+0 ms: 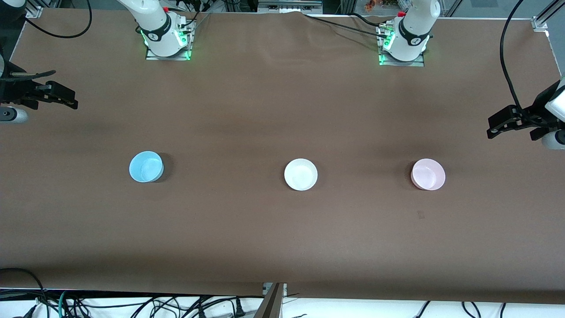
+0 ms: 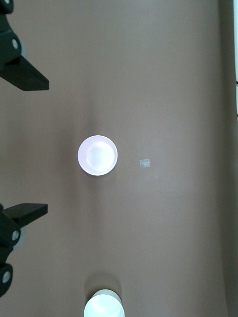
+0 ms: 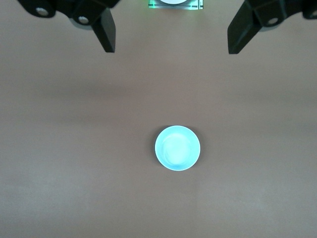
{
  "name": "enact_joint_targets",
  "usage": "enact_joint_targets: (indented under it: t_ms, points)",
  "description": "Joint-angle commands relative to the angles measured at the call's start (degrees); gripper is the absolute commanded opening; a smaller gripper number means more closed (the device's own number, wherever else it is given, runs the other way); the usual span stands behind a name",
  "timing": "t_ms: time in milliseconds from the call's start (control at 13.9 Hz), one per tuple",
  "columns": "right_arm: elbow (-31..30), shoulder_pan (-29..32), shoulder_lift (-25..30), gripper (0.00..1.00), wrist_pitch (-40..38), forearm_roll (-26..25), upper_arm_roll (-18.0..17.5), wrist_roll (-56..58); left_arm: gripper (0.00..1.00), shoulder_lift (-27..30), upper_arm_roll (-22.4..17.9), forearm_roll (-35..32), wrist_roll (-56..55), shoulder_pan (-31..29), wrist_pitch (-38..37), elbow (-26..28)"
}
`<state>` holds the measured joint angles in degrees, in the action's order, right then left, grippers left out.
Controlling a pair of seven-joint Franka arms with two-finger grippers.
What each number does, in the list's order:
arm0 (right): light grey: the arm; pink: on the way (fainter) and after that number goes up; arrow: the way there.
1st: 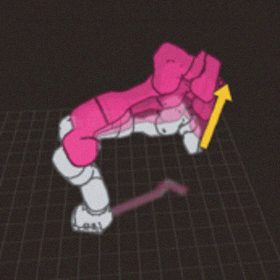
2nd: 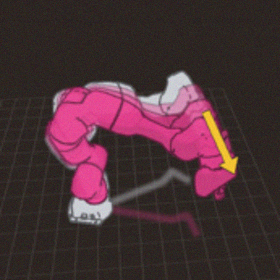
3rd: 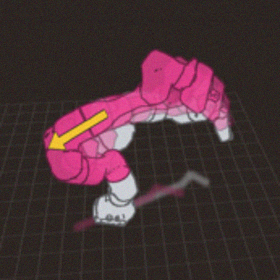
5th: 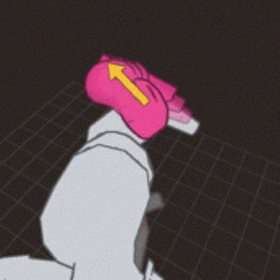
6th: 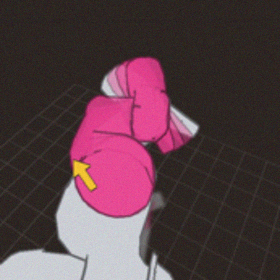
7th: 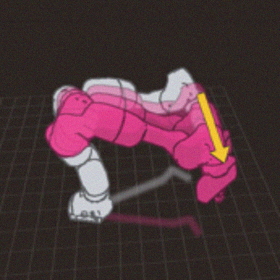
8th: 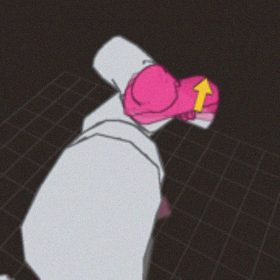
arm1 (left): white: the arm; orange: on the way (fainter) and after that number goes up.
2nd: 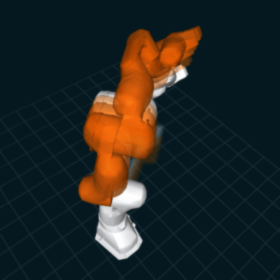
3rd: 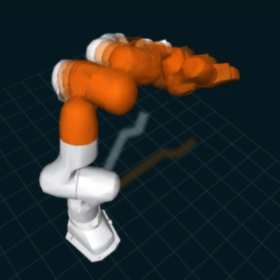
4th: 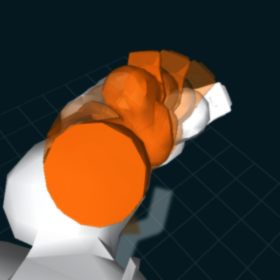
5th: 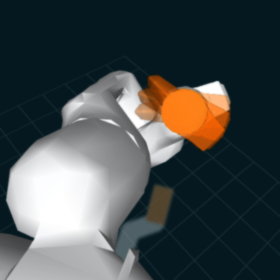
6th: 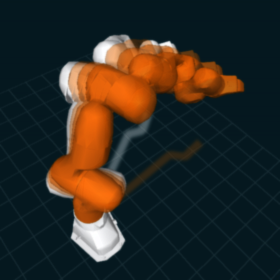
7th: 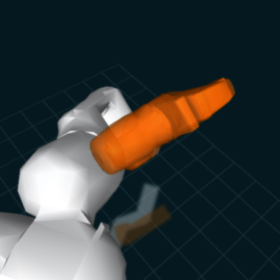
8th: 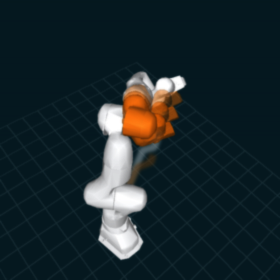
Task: Stack pink and blue bowls on white bowl
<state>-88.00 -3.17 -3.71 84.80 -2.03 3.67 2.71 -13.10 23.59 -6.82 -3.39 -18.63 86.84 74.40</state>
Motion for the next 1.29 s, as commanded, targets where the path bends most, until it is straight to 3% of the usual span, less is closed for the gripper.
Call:
enact_joint_targets:
  t_ms: [0, 430, 789, 1219]
  points:
    - [0.64, 0.53, 0.11, 1.0, -0.16, -0.52, -0.5, 0.89, 1.0, -2.18, 0.14, 1.02, 0.58, -3.06, -0.79, -0.13]
    - [0.64, 0.71, 0.11, 1.0, -0.25, -0.25, -0.5, 0.8, 1.0, -8.15, 0.14, 1.11, 1.02, -7.29, 3.32, 3.9]
    - [0.64, 0.79, 0.02, 1.0, -0.25, -0.16, -0.42, 0.72, 0.96, -10.1, 0.06, 0.41, 1.11, -8.87, 22.02, 17.95]
    - [0.64, 0.97, -0.68, 1.0, 0.1, 0.1, -0.24, 0.72, 0.89, -11.24, -0.12, 0.23, 1.11, -9.93, 35.04, 28.59]
